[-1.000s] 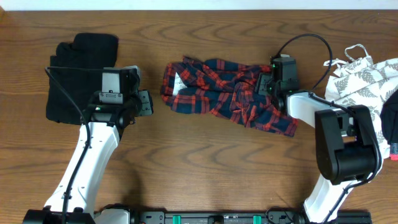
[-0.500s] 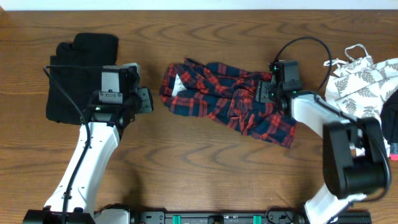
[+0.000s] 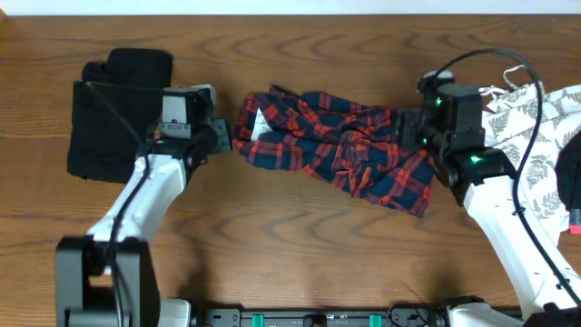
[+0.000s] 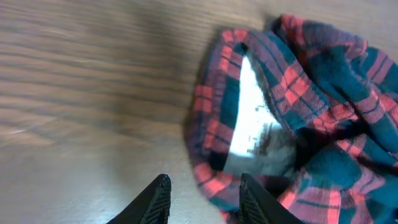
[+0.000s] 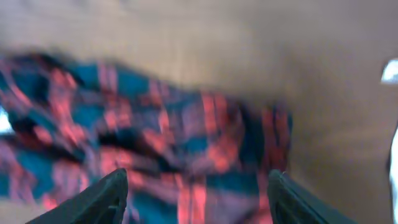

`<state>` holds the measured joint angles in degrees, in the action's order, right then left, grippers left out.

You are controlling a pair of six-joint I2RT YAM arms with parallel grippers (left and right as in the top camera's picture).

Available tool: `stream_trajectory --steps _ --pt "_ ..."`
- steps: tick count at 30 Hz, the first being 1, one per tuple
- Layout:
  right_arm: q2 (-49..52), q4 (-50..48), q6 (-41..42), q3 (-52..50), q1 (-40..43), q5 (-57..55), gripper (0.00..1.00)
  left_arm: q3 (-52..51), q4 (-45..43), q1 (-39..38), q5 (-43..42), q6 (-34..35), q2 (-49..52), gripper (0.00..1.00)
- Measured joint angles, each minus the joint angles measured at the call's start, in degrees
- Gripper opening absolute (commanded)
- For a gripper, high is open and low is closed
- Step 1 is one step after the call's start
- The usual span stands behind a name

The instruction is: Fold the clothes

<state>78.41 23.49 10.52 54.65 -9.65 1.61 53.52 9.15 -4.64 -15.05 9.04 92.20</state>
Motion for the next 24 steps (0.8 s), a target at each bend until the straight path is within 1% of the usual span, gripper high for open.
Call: stream_trajectory --steps 3,6,8,12,15,18,20,21,22,24 --pt "0.9 5.4 0.5 -0.1 0.0 0.1 0.70 0.0 -3.2 0.0 -3.4 -0.1 3.0 0.37" --pt "2.1 7.8 0.7 -0.1 0.0 0.3 0.68 0.0 -6.2 0.0 -6.6 0.0 4.9 0.37" --pt "3.3 8.6 0.9 -0.1 0.0 1.0 0.65 0.0 -7.5 0.0 -8.4 0.0 5.4 0.37" --pt "7.9 8.6 1.2 -0.1 0.0 2.1 0.63 0.0 -8.3 0.0 -10.2 0.2 5.4 0.37" --pt "13.4 6.9 1.2 -0.1 -0.1 2.5 0.63 0.0 -9.7 0.3 -10.5 0.2 5.4 0.37" --pt "18.0 5.6 1.1 -0.1 -0.1 2.6 0.60 0.0 -10.6 1.4 -10.3 0.2 5.4 0.37" --pt "19.0 5.1 1.2 0.2 -0.1 2.4 0.60 0.0 -10.8 2.5 -10.2 0.2 5.4 0.37" --pt "19.1 5.2 1.2 0.3 -0.2 2.5 0.60 0.0 -10.8 3.1 -10.0 0.2 5.4 0.48" --pt "19.2 5.2 1.2 0.4 -0.1 2.4 0.60 0.0 -10.9 3.6 -9.7 0.0 5.4 0.52" --pt "19.3 5.2 1.2 0.4 -0.1 2.4 0.60 0.0 -10.9 4.7 -9.7 0.5 5.4 0.54"
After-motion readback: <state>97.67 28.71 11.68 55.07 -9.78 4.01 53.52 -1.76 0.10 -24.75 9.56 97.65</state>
